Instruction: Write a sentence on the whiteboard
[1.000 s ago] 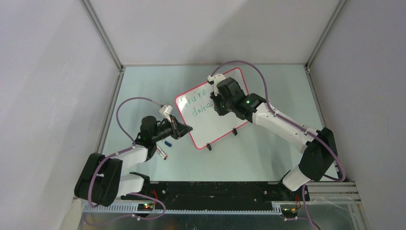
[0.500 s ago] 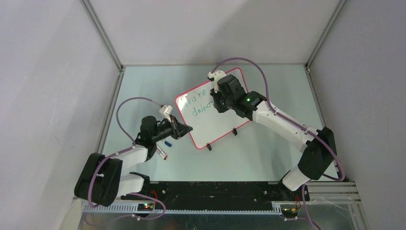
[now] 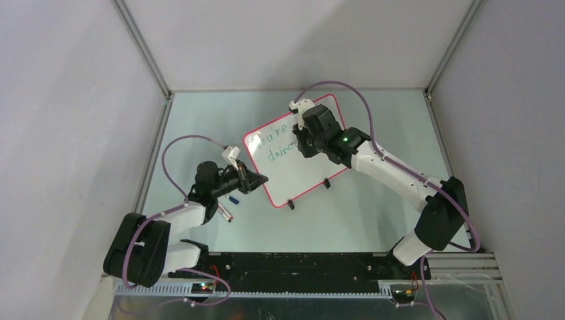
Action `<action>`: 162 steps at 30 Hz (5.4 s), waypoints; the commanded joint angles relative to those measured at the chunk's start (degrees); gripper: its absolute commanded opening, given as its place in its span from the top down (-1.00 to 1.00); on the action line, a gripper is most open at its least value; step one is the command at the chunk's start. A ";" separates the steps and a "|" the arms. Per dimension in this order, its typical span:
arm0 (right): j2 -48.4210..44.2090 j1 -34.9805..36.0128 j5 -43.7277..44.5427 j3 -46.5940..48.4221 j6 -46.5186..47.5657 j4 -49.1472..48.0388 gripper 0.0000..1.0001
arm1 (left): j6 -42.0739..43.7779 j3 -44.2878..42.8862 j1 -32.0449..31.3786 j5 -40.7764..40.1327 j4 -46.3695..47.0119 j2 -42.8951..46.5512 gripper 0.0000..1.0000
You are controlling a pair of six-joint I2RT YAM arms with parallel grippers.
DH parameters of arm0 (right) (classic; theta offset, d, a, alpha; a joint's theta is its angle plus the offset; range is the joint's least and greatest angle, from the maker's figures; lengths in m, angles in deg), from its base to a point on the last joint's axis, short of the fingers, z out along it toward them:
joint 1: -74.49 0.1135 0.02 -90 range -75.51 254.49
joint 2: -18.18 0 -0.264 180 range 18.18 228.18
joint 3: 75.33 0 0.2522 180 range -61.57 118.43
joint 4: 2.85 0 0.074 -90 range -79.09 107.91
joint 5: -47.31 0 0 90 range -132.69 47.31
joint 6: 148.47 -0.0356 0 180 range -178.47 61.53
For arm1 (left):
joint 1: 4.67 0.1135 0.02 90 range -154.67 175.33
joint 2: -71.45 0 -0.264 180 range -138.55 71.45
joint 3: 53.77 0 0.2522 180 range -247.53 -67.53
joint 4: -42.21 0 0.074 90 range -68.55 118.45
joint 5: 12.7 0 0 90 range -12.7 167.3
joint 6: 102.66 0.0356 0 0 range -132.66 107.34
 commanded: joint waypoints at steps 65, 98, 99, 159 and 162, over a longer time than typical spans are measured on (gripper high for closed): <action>-14.39 1.43 1.38 -12.79 -0.43 -8.94 1.00 | 5.74 -0.39 -0.47 -4.65 -4.54 0.18 0.75; -15.33 -5.00 -2.84 -15.84 -4.16 -13.44 1.00 | 5.95 -1.46 -0.48 -5.01 -6.46 -0.65 1.00; -15.43 -5.23 -2.78 -15.87 -4.15 -13.40 1.00 | 5.94 -1.44 -0.46 -4.99 -6.42 -0.65 1.00; -5.92 -9.96 -7.56 -4.72 -0.35 -4.82 1.00 | 6.58 -1.18 -0.42 -10.50 -7.87 1.54 0.98; -5.89 -9.93 -7.35 -4.72 -0.37 -4.88 1.00 | 6.59 -1.15 -0.44 -10.51 -7.86 1.55 0.98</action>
